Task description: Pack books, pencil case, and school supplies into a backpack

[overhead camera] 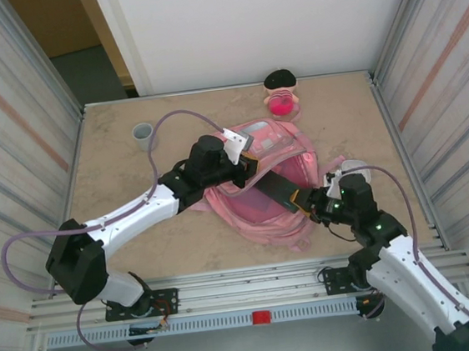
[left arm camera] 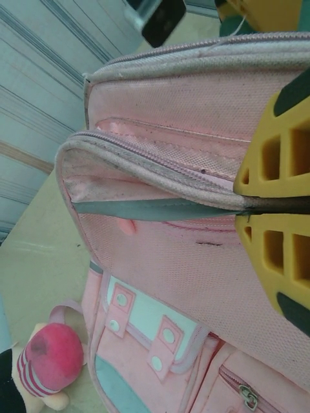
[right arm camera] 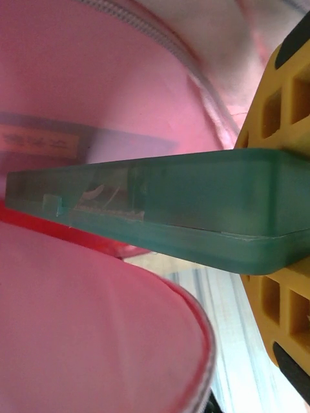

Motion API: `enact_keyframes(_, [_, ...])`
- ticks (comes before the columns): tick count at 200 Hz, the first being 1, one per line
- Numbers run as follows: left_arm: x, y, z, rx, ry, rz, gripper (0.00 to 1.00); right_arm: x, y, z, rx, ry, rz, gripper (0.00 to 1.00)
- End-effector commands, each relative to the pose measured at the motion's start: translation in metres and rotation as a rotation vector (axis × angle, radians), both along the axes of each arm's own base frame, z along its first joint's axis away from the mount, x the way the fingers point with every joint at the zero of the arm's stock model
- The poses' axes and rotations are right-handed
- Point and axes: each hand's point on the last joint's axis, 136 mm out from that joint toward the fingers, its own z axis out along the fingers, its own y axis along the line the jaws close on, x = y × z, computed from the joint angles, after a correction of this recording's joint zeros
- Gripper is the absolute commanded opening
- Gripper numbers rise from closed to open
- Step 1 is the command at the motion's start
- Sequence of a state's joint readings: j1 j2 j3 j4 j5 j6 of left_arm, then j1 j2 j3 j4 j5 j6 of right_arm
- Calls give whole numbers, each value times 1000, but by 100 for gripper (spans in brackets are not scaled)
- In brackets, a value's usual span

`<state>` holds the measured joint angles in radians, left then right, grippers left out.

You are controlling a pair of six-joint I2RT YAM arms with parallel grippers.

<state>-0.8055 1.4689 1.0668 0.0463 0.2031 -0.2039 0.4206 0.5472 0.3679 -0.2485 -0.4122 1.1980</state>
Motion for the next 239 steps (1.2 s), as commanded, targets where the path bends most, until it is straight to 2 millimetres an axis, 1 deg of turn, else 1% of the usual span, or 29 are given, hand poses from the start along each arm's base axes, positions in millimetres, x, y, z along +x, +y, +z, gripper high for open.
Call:
enact_keyframes(1, [7,-2,59,-146,-89,6,0,30,2,40,101,-173,-144,34])
enact_keyframes(20, [8,-3,63,-161,-86,-2,0,34,12,40,144,-193,-162,33])
enact_keyframes(51, [10,-4,72,-199,-79,-12,0,38,39,41,164,-208,-120,33])
enact_keyframes(68, [11,-4,75,-210,-79,-15,0,44,55,45,182,-224,-96,32])
enact_keyframes(90, [11,-6,78,-220,-80,-23,0,53,71,48,198,-246,-107,31])
enact_keyframes(98, [11,-6,79,-222,-81,-26,0,56,74,47,202,-253,-123,31])
enact_keyframes(106, [11,-6,81,-230,-79,-29,0,58,75,52,212,-272,-139,31])
enact_keyframes(108, [11,-6,81,-231,-79,-31,0,60,76,47,200,-264,-144,31])
enact_keyframes(111, [10,-6,82,-234,-79,-34,0,61,77,45,195,-264,-150,31])
enact_keyframes(146, [7,-8,91,-268,-78,-59,0,69,77,41,160,-263,-228,34])
enact_keyframes(174, [6,-9,98,-306,-71,-75,0,74,79,41,166,-248,-279,35])
enact_keyframes(216, [7,-12,100,-346,-48,-90,0,84,93,39,215,-203,-307,36])
enact_keyframes(239, [9,-13,99,-352,-40,-88,0,87,102,27,216,-146,-311,36])
